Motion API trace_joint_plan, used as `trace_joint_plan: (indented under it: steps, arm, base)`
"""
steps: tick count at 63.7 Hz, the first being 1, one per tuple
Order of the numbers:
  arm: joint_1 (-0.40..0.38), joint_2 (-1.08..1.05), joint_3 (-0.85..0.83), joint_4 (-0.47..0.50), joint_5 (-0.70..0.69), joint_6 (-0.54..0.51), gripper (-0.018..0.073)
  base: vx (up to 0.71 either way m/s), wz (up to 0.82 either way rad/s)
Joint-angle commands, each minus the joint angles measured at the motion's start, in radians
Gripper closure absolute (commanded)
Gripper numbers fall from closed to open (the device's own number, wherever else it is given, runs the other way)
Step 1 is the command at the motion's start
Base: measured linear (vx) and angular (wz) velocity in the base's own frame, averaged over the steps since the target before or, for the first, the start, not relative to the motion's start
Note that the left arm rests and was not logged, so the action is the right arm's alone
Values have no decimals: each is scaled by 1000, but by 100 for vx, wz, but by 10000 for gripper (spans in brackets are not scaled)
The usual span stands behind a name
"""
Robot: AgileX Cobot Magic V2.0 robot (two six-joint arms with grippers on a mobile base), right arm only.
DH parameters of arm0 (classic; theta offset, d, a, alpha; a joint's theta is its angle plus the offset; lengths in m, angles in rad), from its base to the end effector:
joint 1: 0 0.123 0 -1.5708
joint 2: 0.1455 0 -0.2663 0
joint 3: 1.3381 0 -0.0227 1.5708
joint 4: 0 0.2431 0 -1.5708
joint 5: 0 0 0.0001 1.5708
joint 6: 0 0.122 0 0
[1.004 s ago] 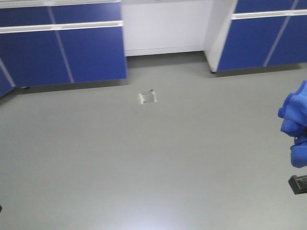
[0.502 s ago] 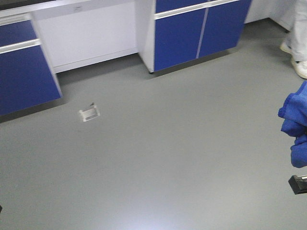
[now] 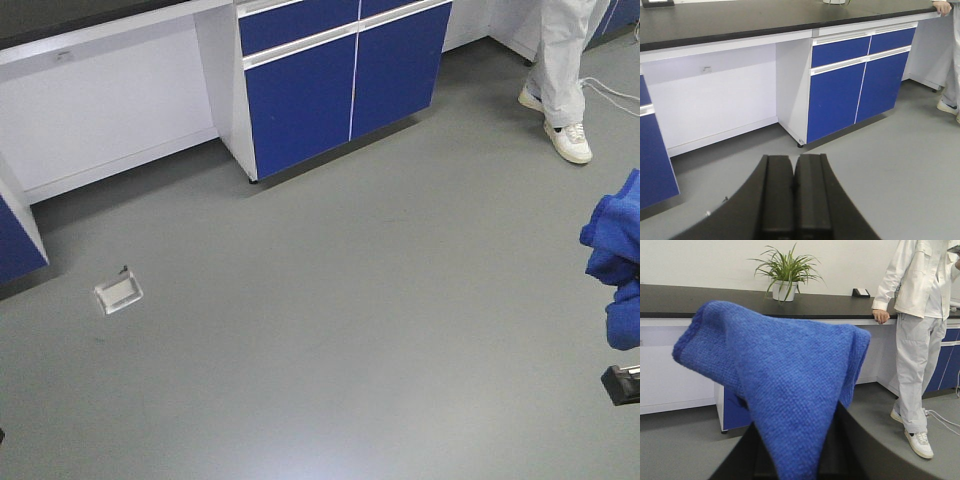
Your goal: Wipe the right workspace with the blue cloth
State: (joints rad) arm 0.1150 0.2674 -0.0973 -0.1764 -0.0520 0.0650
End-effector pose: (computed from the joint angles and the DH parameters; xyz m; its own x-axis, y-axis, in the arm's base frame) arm 0.1212 0.0151 0.2284 -0.0176 -0.1137 -0.9934 -0.1265 0.9858 -0.1106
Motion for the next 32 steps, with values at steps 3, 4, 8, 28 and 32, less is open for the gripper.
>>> trace_joint_plan:
  steps: [3,4,8,28,32]
  arm:
    - [-4,15,-30,-4,-94,-5,559]
    - [-4,15,-30,-4,-94,-5,559]
    - [-4,15,-30,-4,-94,-5,559]
    - [-4,15,-30,-4,-94,-5,559]
    - [-4,15,-30,-4,-94,-5,559]
  base:
    - [35,-5]
    - [36,-4]
    - [37,-2]
    - [39,9]
    - [42,22]
